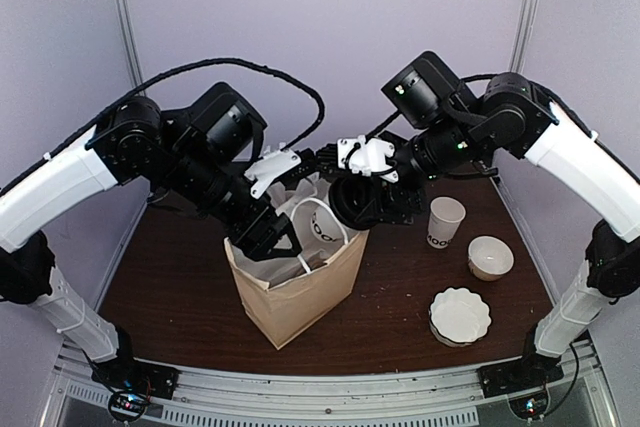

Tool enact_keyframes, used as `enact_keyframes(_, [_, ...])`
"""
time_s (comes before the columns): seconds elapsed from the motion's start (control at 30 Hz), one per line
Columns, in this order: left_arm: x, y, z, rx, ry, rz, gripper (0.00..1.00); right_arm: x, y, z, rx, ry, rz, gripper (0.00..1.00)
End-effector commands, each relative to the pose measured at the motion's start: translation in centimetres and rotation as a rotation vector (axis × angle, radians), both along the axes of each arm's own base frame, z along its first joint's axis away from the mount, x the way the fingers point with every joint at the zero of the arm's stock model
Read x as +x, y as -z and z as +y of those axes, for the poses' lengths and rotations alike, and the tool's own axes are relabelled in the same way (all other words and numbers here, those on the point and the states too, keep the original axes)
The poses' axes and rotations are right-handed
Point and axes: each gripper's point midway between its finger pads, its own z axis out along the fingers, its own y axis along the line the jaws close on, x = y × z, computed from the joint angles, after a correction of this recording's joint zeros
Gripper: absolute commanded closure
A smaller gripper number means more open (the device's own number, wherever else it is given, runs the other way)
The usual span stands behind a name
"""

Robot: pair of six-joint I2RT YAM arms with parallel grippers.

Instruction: Pack the takeout coffee

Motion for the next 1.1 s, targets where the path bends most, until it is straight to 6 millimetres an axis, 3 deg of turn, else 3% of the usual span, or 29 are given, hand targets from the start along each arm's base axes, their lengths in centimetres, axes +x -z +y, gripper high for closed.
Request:
enact_keyframes(0.0, [1.7,0.8,0.1,0.051,-0.077,-0.036,0.22,-0.1,-0.3,0.2,0.008,0.001,0.015,0.27])
enact_keyframes(0.13, [1.5,0.6,-1.4,0.013,-0.031,-0.03,0.22,-0.3,-0.1,0.3,0.006,-0.008,0.022,0.27])
enact_keyframes(0.33, [-1.5,-1.6,-5.1,-0.152,0.149,0.005,0.22,-0.2,0.1,0.6,0.007,-0.004,0.025,0.27])
enact_keyframes(0.5, [-4.3,-1.9,-7.2,-0.175,0.279,0.008,0.24,0.2,0.3,0.8,0.003,0.005,0.032,0.27])
enact_keyframes(0.8, [-8.0,-2.5,-7.8,-0.203,0.416,-0.015,0.29,0.0,0.7,0.6,-0.005,0.005,0.044,0.27])
enact_keyframes(0.93, [-8.0,-3.9,-8.1,-0.24,0.416,-0.079,0.27,-1.0,2.3,1.0,-0.048,-0.043,0.068,0.27])
enact_keyframes(1.07, [-7.5,-6.5,-6.3,-0.262,0.381,-0.156,0.25,-2.6,3.3,1.5,-0.085,-0.101,0.067,0.27])
